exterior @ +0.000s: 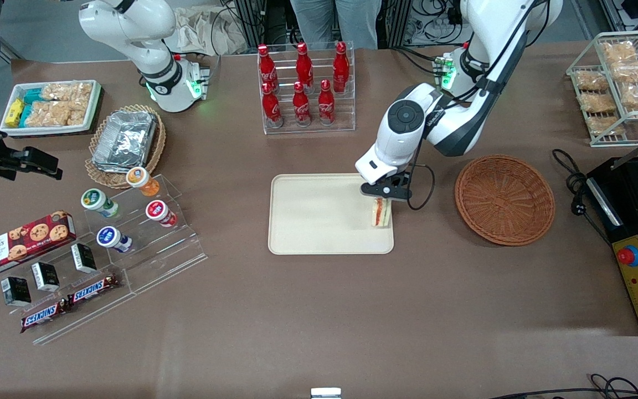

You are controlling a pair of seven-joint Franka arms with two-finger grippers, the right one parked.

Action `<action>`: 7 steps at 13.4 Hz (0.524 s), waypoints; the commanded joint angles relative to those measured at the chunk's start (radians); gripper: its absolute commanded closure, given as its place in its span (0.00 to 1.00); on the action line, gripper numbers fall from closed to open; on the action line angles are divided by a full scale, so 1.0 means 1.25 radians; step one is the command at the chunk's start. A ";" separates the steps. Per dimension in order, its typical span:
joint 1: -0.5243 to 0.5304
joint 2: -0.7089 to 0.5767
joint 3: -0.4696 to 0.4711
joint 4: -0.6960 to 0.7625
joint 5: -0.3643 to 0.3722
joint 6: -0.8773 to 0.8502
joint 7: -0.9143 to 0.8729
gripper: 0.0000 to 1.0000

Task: Place sandwich from basket to tray
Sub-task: 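Carry the sandwich over the white tray with the left gripper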

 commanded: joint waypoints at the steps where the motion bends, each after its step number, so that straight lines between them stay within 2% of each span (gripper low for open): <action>1: -0.009 0.039 0.003 0.020 0.038 0.011 -0.019 1.00; 7: -0.009 0.077 0.003 0.021 0.055 0.029 -0.019 1.00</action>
